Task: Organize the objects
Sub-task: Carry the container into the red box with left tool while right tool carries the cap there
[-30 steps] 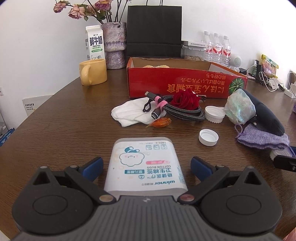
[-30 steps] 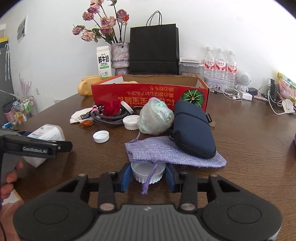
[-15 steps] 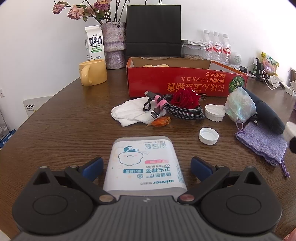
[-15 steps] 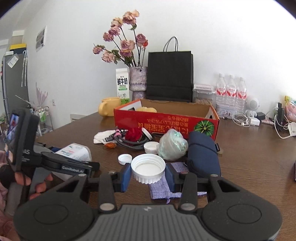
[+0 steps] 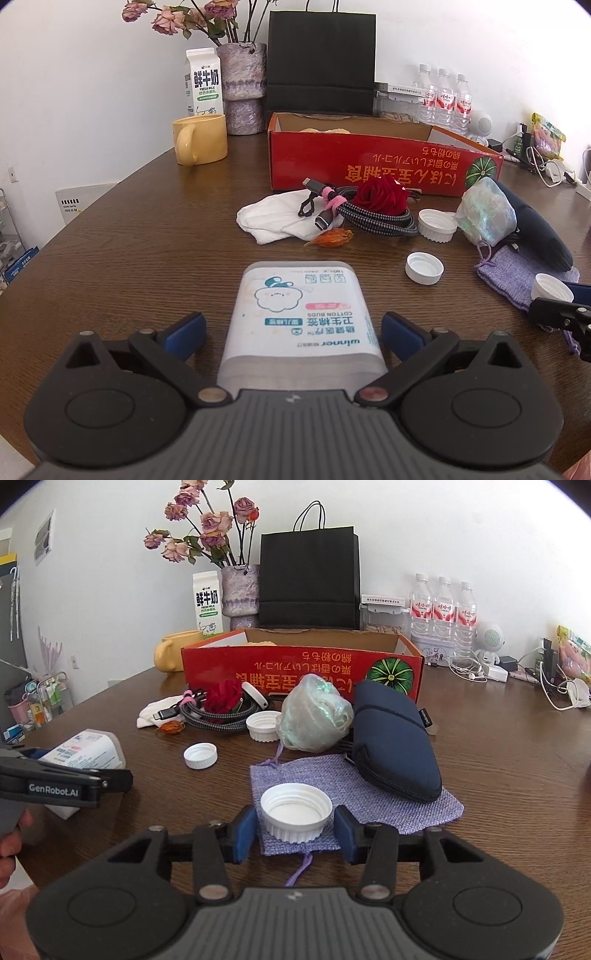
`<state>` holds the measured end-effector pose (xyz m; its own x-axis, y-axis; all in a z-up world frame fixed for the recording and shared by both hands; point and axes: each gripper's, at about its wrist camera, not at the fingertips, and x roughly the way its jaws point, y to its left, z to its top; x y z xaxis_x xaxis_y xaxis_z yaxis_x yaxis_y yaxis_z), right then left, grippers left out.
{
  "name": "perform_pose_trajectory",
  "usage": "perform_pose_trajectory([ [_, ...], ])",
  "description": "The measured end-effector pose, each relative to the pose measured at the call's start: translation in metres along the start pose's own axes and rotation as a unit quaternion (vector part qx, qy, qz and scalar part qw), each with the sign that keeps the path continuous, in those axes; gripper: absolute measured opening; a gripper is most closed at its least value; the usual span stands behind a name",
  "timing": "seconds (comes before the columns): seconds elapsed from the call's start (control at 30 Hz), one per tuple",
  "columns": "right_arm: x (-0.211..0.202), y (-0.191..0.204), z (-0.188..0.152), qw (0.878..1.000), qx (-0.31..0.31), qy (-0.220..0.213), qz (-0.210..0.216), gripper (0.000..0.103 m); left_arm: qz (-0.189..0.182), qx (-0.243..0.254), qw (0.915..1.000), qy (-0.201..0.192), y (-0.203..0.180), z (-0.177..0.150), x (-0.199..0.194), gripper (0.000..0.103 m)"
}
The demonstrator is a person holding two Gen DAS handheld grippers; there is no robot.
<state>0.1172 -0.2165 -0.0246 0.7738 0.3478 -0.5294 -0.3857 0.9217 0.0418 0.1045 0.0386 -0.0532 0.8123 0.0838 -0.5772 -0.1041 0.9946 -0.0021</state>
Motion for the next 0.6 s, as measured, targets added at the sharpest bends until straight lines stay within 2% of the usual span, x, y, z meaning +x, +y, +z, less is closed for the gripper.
perform_pose_trajectory([
  [0.03, 0.000, 0.000, 0.001, 1.000, 0.001, -0.001, 0.000, 0.047, -0.002, -0.004, 1.0000, -0.003, 0.001, 0.000, -0.002, 0.103],
  [0.1, 0.000, -0.001, 0.002, 1.000, 0.003, -0.002, -0.001, 0.047, -0.009, -0.007, 0.9999, -0.010, 0.001, 0.000, -0.008, 0.094],
  [0.13, 0.000, -0.001, 0.002, 1.000, 0.002, -0.002, 0.001, 0.046, -0.012, -0.009, 0.9998, -0.011, 0.001, 0.000, -0.011, 0.070],
  [0.17, -0.001, -0.001, 0.003, 1.000, 0.001, -0.001, 0.004, 0.044, -0.015, -0.012, 0.9998, -0.009, 0.000, 0.000, -0.013, 0.067],
  [0.23, -0.002, -0.001, 0.003, 1.000, 0.002, -0.004, 0.007, 0.039, -0.022, -0.013, 0.9996, -0.009, -0.001, 0.000, -0.016, 0.067],
  [0.4, -0.008, -0.001, 0.007, 1.000, 0.002, -0.022, 0.008, 0.039, -0.024, -0.007, 0.9992, -0.031, -0.008, 0.008, -0.023, 0.067],
  [0.6, -0.008, -0.004, 0.034, 0.998, -0.003, -0.063, 0.006, 0.039, -0.029, 0.005, 0.9968, -0.074, -0.022, 0.046, -0.023, 0.067],
])
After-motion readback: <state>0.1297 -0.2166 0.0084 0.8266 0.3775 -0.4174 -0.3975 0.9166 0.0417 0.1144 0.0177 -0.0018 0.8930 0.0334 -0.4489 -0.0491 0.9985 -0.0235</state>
